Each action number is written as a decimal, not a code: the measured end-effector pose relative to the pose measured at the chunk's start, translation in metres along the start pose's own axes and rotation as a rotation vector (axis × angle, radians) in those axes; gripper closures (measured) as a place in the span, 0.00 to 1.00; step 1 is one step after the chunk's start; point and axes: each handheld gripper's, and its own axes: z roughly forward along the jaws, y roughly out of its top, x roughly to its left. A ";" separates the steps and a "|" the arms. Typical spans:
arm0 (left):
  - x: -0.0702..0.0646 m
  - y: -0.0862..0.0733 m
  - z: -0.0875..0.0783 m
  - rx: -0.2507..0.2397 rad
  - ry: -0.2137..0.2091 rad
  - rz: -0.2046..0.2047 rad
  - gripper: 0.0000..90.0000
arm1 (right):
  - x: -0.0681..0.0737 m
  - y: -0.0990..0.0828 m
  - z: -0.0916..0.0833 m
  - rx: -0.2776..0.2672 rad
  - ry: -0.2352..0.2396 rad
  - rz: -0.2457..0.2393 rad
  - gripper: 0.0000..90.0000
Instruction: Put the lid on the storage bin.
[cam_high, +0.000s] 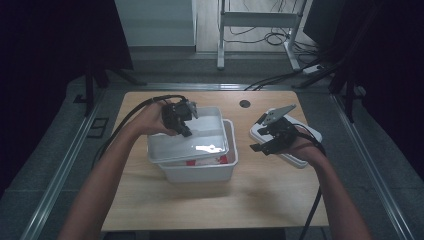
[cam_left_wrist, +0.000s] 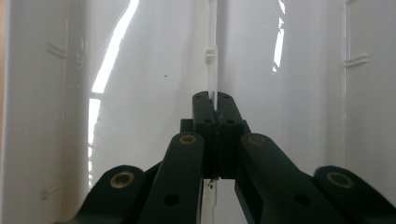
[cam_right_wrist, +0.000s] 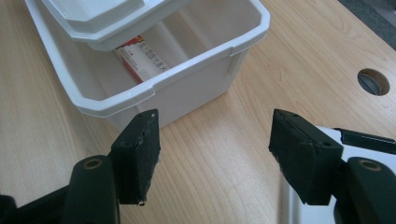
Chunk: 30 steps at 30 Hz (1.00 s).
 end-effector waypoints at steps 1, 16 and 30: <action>0.001 0.001 0.000 0.006 0.000 0.011 1.00 | 0.000 -0.001 0.000 0.000 0.000 0.002 0.37; -0.001 0.006 0.007 -0.021 -0.012 0.014 1.00 | -0.003 -0.006 0.005 0.014 0.009 0.013 0.37; -0.004 0.014 0.017 -0.035 -0.029 0.027 1.00 | -0.008 -0.015 0.007 0.026 0.004 0.037 0.36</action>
